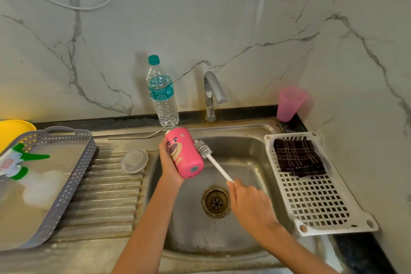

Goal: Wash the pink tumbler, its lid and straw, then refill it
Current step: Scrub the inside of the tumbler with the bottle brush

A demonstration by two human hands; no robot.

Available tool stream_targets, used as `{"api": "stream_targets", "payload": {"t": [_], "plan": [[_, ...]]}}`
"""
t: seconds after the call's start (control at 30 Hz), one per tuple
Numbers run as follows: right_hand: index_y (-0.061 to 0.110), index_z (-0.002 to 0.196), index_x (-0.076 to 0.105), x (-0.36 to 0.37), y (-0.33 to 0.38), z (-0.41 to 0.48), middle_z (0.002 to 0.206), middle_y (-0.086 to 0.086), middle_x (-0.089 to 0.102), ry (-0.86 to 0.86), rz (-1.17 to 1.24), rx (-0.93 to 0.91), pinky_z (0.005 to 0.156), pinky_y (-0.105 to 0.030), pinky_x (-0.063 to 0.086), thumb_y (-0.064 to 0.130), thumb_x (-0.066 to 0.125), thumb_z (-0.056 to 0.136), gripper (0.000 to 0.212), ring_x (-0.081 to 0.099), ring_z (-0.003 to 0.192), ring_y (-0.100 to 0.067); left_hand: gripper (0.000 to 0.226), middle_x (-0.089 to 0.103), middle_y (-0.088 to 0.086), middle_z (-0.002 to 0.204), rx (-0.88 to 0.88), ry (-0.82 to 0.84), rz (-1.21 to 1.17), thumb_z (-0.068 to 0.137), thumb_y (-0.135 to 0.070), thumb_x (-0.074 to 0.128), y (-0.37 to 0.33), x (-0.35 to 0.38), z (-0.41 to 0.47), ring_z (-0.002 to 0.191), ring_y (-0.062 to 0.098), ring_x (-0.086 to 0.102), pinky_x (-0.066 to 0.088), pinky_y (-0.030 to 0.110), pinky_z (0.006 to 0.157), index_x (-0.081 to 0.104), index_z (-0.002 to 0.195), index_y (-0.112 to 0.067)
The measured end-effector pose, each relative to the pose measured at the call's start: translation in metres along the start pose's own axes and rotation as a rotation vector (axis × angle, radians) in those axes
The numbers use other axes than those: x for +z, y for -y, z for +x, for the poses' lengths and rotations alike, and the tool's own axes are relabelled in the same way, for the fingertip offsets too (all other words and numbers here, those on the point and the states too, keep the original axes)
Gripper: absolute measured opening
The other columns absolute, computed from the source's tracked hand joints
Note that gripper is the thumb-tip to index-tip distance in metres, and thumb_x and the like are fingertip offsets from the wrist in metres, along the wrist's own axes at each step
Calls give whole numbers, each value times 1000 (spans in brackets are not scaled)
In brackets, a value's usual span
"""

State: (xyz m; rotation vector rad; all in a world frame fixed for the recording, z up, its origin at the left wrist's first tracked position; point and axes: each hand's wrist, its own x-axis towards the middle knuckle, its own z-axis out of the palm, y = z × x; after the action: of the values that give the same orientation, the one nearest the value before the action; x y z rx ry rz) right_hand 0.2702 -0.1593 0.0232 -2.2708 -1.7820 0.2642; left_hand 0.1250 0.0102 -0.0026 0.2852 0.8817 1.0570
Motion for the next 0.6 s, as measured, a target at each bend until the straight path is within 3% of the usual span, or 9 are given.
{"api": "stream_targets", "payload": {"t": [0.13,0.27,0.33,0.43,0.6], "plan": [[14,108,54,-10,3,34,91,-8,68,-46,58,61,60,-33,39,41,19,104,45,65,85,-29,65,69,14,95,-156,110,34,82,-65,56,14,5,-6,79,30,69,60,39,67,63,119,-13],[13,108,54,-16,10,40,92,-9,68,-48,60,49,61,-34,41,41,19,103,45,65,86,-31,62,66,11,99,-70,70,-5,79,-63,59,10,11,0,84,28,67,56,41,79,62,119,-15],[15,105,54,-13,8,18,85,-6,67,-13,47,18,60,-34,46,43,19,103,45,66,79,-27,51,66,7,91,5,28,-46,82,-60,56,0,10,5,80,24,66,57,38,73,63,110,-18],[17,102,54,-15,2,-7,72,0,58,36,105,30,56,-29,41,43,19,103,43,63,72,-25,46,67,6,83,15,45,-3,86,-60,52,-5,6,6,73,22,68,59,34,64,64,103,-19],[12,106,56,-24,3,34,92,-10,67,-11,192,134,68,-37,46,41,20,103,47,64,88,-32,67,69,14,97,-132,145,133,80,-66,59,18,19,-10,82,30,69,60,38,66,63,120,-13]]}}
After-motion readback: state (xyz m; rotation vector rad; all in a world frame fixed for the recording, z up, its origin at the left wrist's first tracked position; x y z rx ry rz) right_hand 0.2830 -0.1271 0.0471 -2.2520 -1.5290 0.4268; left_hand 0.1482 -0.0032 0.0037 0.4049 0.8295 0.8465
